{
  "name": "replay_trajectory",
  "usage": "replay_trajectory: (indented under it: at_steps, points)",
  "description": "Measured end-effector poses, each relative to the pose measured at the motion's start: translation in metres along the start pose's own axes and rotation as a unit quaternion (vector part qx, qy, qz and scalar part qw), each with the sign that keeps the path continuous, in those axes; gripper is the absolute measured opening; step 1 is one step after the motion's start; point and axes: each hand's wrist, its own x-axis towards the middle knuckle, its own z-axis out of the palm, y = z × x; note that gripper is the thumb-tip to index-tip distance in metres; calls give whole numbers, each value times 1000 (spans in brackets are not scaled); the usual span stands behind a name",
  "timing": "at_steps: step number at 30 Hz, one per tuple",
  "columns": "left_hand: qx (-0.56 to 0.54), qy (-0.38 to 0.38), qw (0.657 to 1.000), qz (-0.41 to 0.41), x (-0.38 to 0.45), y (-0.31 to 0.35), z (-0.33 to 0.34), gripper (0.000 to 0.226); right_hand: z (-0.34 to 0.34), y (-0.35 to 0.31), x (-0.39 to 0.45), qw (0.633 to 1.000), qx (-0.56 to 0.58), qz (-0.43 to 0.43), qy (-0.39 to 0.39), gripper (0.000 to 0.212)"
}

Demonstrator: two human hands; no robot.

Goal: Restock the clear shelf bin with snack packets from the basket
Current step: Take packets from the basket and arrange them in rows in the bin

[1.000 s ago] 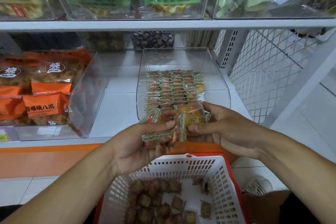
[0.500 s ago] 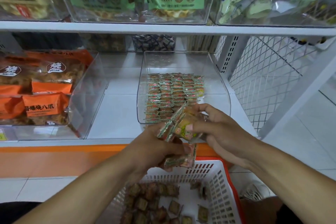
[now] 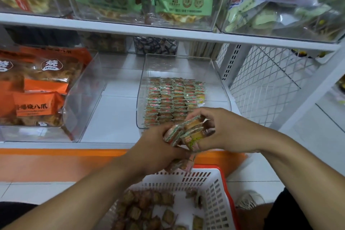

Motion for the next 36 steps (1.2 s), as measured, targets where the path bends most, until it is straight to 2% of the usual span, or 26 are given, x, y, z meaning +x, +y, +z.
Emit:
replay_trajectory:
  at_steps: [2, 4, 7, 11, 13, 17, 20, 22, 25, 26, 28, 30, 33, 36]
  points:
    - [-36, 17, 999, -6, 4, 0, 3, 35, -17, -2, 5, 998, -41, 9, 38, 66]
    - [-79, 32, 996, -16, 9, 2, 4, 36, -37, -2, 19, 986, -135, 27, 94, 60]
    - [-124, 51, 991, -22, 18, 6, 4, 37, -55, 3, 50, 942, -297, 46, 150, 52]
    - [-148, 59, 987, -35, 27, 8, 5, 40, -49, 17, 93, 873, -457, 57, 161, 40]
    - [-158, 58, 985, -39, 30, 8, 7, 42, -42, 24, 111, 858, -483, 84, 154, 34]
    - [-162, 48, 985, -40, 35, 7, 8, 38, -30, 36, 139, 879, -433, 157, 119, 50]
    - [-176, 48, 982, -46, 35, 8, 6, 36, -25, 42, 151, 867, -448, 200, 82, 63]
    - [-186, 49, 980, -49, 33, 10, 5, 37, -22, 43, 154, 832, -507, 212, 81, 59]
    - [-215, 38, 973, -69, 30, 14, 4, 41, -21, 40, 156, 740, -627, 218, 104, 45]
    - [-234, 33, 968, -81, 29, 16, 4, 42, -20, 39, 156, 730, -636, 223, 113, 43]
    - [-272, 27, 956, -104, 27, 19, 2, 41, -17, 42, 158, 732, -632, 226, 116, 41]
    - [-313, 16, 941, -126, 25, 22, -1, 38, -13, 45, 157, 749, -617, 213, 115, 36]
    - [-375, -9, 914, -155, 24, 25, -8, 19, -12, 41, 149, 784, -582, 183, 118, 32]
    - [-437, -40, 883, -167, 21, 28, -15, 18, -24, 19, 133, 816, -539, 144, 152, 40]
